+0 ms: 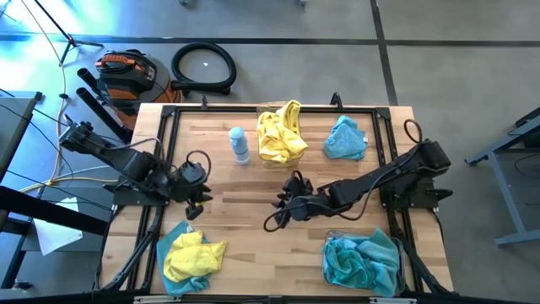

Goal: Sort microfiber towel by color & place in baskets
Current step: Put the yellow towel into the top transparent bin

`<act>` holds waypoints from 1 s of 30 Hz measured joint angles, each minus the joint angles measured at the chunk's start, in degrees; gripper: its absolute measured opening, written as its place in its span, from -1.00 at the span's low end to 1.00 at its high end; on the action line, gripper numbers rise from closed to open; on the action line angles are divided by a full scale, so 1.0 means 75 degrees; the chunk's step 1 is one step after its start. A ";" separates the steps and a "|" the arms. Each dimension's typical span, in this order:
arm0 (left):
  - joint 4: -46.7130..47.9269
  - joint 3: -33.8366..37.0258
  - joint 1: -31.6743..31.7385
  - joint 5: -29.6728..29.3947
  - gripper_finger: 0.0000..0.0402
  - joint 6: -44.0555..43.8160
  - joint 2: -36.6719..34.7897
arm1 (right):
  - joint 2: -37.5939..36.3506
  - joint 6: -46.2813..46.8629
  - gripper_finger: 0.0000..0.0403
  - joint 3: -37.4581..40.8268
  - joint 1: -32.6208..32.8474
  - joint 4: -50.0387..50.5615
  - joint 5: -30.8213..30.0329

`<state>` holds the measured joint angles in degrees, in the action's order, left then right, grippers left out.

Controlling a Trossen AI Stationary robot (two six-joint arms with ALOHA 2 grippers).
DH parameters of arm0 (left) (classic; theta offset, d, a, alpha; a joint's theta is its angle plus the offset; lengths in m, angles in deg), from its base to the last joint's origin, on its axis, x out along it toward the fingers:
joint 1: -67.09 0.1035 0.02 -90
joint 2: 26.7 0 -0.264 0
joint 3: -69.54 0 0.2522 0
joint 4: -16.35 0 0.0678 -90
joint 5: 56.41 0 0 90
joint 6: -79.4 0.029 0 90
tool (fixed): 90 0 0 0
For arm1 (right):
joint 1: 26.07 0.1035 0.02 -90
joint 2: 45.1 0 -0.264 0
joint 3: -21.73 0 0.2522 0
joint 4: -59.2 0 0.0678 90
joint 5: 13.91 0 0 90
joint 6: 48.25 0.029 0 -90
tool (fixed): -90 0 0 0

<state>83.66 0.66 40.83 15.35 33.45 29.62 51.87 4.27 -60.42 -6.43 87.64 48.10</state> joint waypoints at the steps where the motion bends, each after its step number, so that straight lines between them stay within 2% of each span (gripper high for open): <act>1: 0.0062 0.0000 -0.0092 0.0030 -0.42 -0.0262 0.0117 | -0.0037 -0.0020 -0.23 0.0000 0.0000 0.0027 0.0000; 7: 0.0143 0.0000 -0.0815 0.0375 -0.42 -0.1686 0.0872 | -0.0117 -0.0509 -0.23 0.0000 0.0000 0.0087 0.0169; 14: 0.0112 0.0000 -0.1994 0.0799 -0.42 -0.3917 0.1881 | -0.0117 -0.0687 -0.23 0.0000 0.0000 0.0433 0.0608; 20: -0.0443 0.0000 -0.2895 0.1371 -0.42 -0.5571 0.2929 | -0.0114 -0.0672 -0.23 0.0000 0.0000 0.0695 0.0970; 30: -0.1163 0.0003 -0.3365 0.2283 -0.42 -0.6958 0.4251 | -0.0108 -0.0667 -0.23 0.0000 -0.0031 0.0699 0.0988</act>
<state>74.94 0.68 15.59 32.47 -18.73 61.51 51.06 -0.73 -60.42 -6.66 92.88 55.52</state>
